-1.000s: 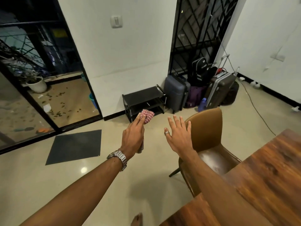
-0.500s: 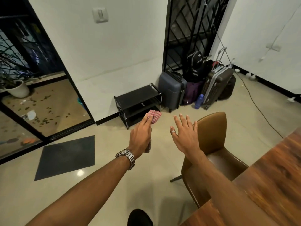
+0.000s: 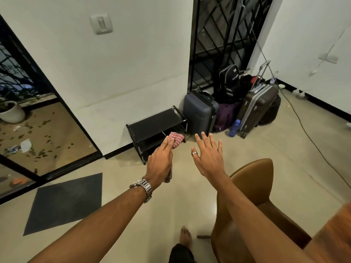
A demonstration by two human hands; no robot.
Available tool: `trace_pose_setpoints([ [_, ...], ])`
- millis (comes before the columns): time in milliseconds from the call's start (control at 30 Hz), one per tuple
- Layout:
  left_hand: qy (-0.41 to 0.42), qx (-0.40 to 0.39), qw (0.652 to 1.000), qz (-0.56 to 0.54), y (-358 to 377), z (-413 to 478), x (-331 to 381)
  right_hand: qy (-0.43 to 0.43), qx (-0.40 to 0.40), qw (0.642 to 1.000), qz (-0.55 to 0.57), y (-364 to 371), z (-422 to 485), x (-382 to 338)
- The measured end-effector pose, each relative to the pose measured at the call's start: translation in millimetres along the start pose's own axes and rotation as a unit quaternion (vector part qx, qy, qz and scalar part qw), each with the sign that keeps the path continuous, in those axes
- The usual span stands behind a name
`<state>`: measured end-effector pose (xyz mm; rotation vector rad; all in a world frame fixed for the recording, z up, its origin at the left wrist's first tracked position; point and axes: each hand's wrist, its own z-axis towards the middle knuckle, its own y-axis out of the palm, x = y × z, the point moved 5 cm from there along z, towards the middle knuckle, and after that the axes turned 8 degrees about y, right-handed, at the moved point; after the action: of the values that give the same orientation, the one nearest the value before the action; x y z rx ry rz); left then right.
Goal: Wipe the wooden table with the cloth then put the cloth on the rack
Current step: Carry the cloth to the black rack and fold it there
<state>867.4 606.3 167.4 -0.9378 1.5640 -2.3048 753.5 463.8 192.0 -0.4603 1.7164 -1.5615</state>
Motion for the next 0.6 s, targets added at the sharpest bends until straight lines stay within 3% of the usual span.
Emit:
trace_pose_setpoints([
  [267, -0.054, 0.000, 0.998, -0.027, 50, 112, 6, -0.011, -0.035, 0.999, -0.003, 7, 123, 44],
  [600, -0.099, 0.022, 0.992, -0.069, 70, 199, 0, -0.039, -0.118, 0.989, 0.082, 54, 185, 30],
])
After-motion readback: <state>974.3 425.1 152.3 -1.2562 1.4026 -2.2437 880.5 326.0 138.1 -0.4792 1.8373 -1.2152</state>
